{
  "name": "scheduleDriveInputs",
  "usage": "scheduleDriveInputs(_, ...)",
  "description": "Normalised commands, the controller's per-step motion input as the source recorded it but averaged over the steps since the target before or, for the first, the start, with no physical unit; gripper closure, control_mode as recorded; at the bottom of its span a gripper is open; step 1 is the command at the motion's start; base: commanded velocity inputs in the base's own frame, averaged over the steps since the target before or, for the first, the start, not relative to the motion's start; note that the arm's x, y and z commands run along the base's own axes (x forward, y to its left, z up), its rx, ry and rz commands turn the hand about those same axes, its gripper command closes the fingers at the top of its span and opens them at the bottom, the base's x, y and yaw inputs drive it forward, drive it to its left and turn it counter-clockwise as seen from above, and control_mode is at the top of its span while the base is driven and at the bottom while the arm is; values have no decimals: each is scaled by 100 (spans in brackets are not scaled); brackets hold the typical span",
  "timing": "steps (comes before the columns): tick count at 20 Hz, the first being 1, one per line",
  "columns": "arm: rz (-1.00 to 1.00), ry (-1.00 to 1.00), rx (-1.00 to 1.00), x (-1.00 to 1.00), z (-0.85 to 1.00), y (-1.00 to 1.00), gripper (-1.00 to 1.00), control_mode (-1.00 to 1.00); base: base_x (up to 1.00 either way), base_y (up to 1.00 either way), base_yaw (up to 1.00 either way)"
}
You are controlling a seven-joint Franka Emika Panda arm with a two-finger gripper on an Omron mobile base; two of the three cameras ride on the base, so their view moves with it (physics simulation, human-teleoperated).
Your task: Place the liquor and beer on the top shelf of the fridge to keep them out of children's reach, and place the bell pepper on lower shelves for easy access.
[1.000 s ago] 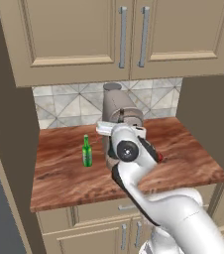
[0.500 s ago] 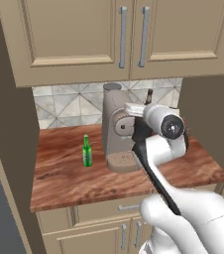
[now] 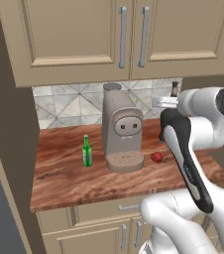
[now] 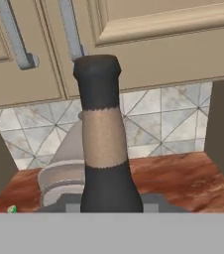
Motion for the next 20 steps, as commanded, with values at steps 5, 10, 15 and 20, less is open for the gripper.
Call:
scheduleDriveInputs(5, 33, 16, -10, -78, 1, -6, 100, -100, 0, 0, 0)
scheduleDriveInputs(10, 29, 4, -7, -49, 1, 4, 100, -100, 0, 0, 0)
scheduleDriveInputs(15, 17, 0, -5, -53, 2, 19, 100, -100, 0, 0, 0)
scheduleDriveInputs(20, 2, 0, -7, -49, 0, 36, 100, -100, 0, 0, 0)
